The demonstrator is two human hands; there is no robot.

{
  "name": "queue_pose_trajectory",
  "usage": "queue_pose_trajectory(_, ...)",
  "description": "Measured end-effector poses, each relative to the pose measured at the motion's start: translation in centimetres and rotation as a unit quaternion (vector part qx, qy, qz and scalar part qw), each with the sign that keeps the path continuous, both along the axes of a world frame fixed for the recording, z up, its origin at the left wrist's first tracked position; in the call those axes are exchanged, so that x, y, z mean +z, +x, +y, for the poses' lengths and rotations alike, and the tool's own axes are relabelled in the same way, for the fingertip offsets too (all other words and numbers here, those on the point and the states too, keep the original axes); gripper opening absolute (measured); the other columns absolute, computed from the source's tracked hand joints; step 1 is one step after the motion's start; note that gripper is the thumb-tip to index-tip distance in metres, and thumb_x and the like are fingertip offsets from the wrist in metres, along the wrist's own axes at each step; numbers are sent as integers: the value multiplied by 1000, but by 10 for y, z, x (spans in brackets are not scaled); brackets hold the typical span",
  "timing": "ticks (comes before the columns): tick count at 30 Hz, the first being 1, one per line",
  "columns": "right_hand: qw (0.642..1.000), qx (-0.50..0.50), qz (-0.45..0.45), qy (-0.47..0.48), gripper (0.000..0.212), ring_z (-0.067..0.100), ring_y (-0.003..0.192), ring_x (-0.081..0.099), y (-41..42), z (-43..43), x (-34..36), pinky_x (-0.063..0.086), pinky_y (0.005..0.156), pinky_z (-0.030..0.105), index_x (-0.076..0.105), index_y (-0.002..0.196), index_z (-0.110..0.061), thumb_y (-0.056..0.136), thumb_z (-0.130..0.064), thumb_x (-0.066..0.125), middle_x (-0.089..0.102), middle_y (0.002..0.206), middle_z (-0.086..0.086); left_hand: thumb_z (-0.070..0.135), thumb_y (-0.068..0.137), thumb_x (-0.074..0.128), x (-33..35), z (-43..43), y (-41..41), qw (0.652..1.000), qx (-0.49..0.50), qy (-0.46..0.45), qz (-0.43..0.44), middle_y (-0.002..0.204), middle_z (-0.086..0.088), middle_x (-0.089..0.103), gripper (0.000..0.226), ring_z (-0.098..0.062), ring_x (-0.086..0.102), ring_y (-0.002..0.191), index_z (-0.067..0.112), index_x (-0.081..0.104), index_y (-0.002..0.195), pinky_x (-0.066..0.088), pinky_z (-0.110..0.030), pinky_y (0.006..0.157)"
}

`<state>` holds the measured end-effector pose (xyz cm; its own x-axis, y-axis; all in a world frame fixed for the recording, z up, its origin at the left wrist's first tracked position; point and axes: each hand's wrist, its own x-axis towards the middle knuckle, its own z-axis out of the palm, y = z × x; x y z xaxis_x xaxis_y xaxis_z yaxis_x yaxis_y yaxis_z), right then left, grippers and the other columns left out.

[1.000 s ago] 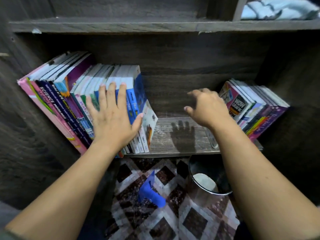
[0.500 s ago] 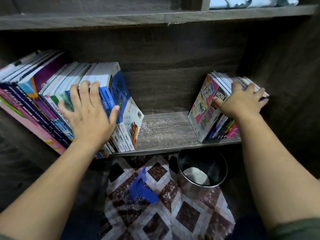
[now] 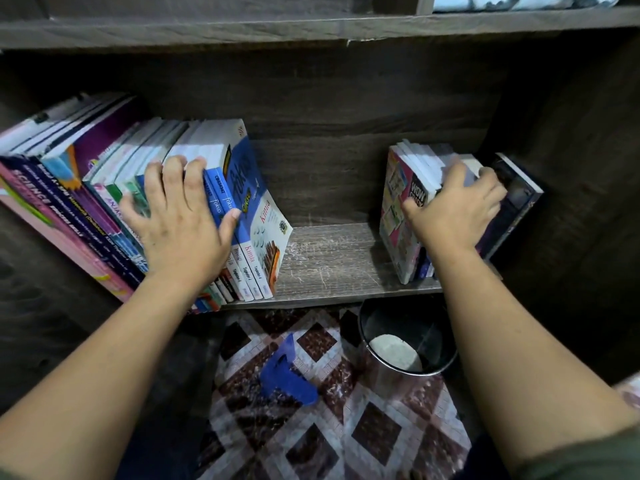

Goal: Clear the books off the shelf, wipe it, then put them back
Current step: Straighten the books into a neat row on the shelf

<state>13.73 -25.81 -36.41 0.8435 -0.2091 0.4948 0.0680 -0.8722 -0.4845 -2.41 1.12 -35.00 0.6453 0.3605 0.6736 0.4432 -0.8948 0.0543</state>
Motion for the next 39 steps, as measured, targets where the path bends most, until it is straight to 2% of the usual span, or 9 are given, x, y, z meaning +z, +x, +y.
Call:
queue_pose_trajectory(3,999,-19,-10,46,97,38,126,31,5,1,0,26,108,46,27,147,-25,67,-45,79,32,139,20,49,86,59,0,2,-2,1000,0,2,7,145,-12,29,76,-32,23,137,12,26,143,20,-61,103)
queue_pose_trajectory(9,995,-73,-6,74,105,38,123,32,8,9,5,28,104,44,21,149,-27,64,-46,81,32,136,19,48,84,62,-1,6,-6,1000,-10,8,18,146,-10,29,79,-31,22,139,13,26,145,19,-60,104)
queue_pose_trajectory(13,978,-45,-17,201,113,36,121,36,7,15,-11,38,104,47,10,151,-32,62,-42,80,30,137,18,48,84,62,1,6,-6,1000,-10,15,22,145,-11,30,79,-32,23,138,13,27,145,21,-60,103)
queue_pose_trajectory(15,974,-20,-20,226,109,37,120,38,6,14,-22,39,104,49,15,149,-30,62,-40,80,32,136,18,48,83,62,1,6,-7,1000,-10,14,24,144,-10,30,79,-32,23,138,13,26,145,22,-60,103)
queue_pose_trajectory(18,976,14,-20,216,87,38,119,41,9,12,-27,39,100,42,33,136,-25,63,-35,80,36,133,17,48,83,62,2,6,-7,1000,-8,11,28,145,-10,29,79,-31,23,138,13,26,145,21,-60,104)
queue_pose_trajectory(21,976,29,-32,211,73,37,115,42,10,13,-27,39,95,39,41,125,-23,65,-33,80,39,129,16,49,84,60,2,5,-6,999,-3,9,31,146,-9,28,79,-31,22,139,14,25,145,21,-60,105)
queue_pose_trajectory(30,965,52,-47,253,66,37,109,45,-9,61,-27,40,91,38,47,120,-23,63,-33,78,40,126,15,49,81,62,5,4,-5,1000,-5,-1,25,144,-7,29,77,-30,23,137,17,28,143,21,-59,104)
queue_pose_trajectory(34,960,91,-40,260,66,37,108,46,-21,97,-27,39,93,37,48,120,-23,62,-34,79,42,124,14,50,81,62,4,7,-8,1000,-12,9,25,144,-6,31,77,-29,25,136,18,29,144,22,-57,103)
queue_pose_trajectory(39,951,166,-9,261,67,31,108,44,-41,147,-28,35,87,31,46,121,-27,65,-36,82,40,124,11,50,82,61,4,12,-10,999,-20,22,28,144,-5,32,77,-28,27,135,19,29,145,24,-55,101)
